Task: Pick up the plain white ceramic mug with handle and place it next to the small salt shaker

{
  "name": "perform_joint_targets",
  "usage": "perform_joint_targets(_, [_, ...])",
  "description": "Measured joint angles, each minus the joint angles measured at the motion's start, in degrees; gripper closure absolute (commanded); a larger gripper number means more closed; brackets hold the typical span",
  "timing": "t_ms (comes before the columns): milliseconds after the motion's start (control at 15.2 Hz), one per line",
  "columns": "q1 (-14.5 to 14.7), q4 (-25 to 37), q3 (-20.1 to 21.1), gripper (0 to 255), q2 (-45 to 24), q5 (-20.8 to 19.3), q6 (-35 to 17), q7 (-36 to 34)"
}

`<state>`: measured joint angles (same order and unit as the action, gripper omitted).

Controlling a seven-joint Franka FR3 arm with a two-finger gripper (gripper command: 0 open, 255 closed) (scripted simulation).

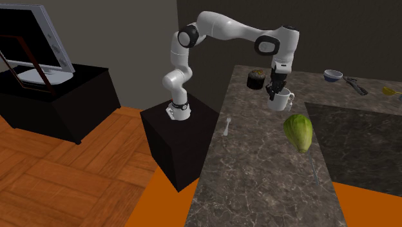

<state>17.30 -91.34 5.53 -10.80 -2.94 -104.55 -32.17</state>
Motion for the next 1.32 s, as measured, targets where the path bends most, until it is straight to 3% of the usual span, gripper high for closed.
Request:
perform_joint_targets(594, [7.6, 14.7, 3.6, 255, -10.4, -2.7, 4.8, -10.8])
perform_joint_targets(990, [13.5, 31.2, 4.7, 255, -21.0, -4.9, 11.2, -16.3])
perform_joint_targets(1320, [13.8, 28.2, 4.7, 255, -21.1, -5.0, 8.1, -17.2])
